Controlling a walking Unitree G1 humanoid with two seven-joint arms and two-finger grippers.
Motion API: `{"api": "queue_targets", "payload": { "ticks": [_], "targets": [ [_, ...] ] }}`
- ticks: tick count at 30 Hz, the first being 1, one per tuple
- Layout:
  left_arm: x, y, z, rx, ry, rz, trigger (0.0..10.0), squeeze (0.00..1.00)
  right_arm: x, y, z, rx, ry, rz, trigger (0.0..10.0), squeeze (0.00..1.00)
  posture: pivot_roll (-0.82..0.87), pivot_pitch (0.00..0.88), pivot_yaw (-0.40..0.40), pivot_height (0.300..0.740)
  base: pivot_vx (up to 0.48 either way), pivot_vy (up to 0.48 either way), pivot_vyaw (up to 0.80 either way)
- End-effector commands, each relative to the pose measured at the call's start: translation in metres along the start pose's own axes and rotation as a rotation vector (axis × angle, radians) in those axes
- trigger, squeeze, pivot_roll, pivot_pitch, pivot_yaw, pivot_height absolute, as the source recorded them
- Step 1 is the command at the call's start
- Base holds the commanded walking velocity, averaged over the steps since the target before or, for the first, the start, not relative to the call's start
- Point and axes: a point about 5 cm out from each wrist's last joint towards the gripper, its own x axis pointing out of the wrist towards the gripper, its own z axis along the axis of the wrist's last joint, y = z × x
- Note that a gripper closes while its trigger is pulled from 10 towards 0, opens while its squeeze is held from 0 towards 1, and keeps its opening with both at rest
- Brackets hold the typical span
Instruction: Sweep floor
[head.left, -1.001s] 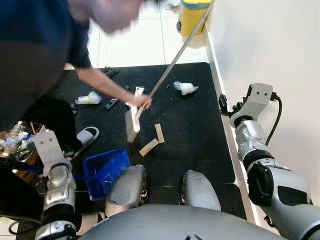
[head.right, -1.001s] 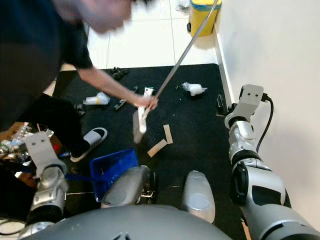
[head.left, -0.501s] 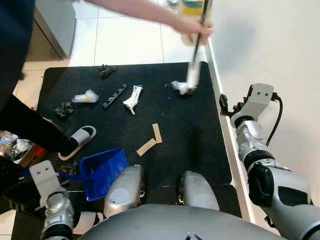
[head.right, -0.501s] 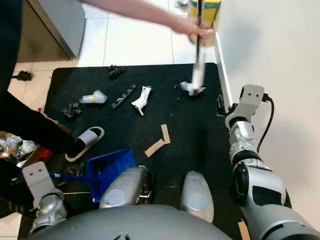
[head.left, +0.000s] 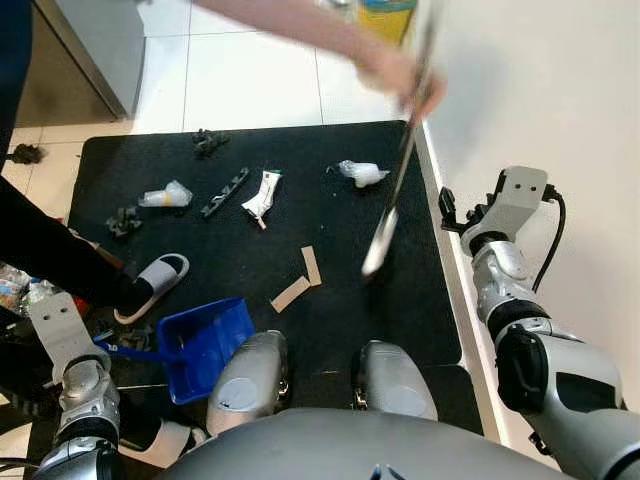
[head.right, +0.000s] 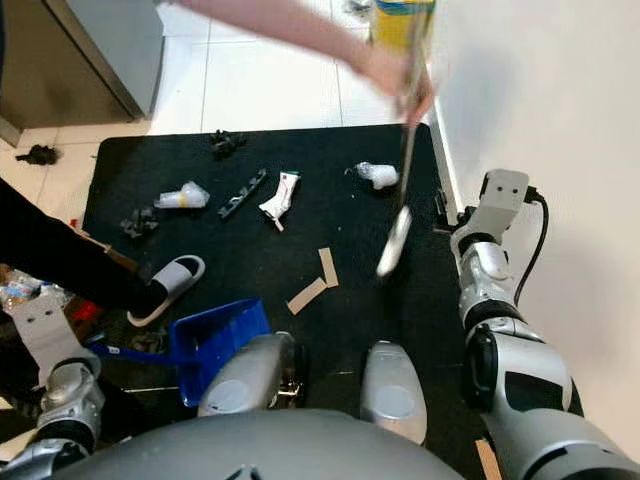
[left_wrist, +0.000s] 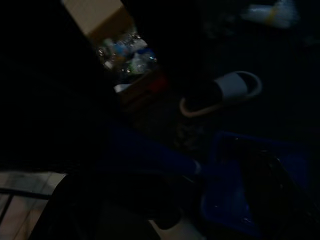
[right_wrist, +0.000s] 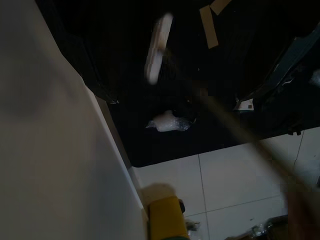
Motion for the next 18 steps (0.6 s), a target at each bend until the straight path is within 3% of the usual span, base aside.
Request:
{"api": "queue_targets", "payload": {
  "ticks": [1, 8, 11, 18],
  "targets": [
    [0.002, 0.007, 0.003, 0.008, -0.018, 0.003, 10.0, 0.0, -0.001, -0.001, -0.001, 0.007, -0.004, -0.009, 10.0, 0.0, 0.12, 0.0, 0.016, 0.74, 0.0, 0.0, 0.0],
    [0.004, 0.013, 0.013, 0.072, -0.103, 0.014, 10.0, 0.0, -0.001, -0.002, -0.001, 0.007, -0.003, -0.009, 10.0, 0.0, 0.13, 0.0, 0.012, 0.74, 0.0, 0.0, 0.0],
    [0.003, 0.014, 0.022, 0.155, -0.193, -0.017, 10.0, 0.0, -0.002, -0.003, -0.001, 0.007, -0.002, -0.01, 10.0, 0.0, 0.13, 0.002, 0.012, 0.74, 0.0, 0.0, 0.0],
    [0.007, 0.031, 0.019, 0.187, -0.149, 0.021, 10.0, 0.0, -0.002, -0.003, -0.001, 0.007, -0.003, -0.012, 10.0, 0.0, 0.13, 0.007, 0.015, 0.74, 0.0, 0.0, 0.0]
  ]
}}
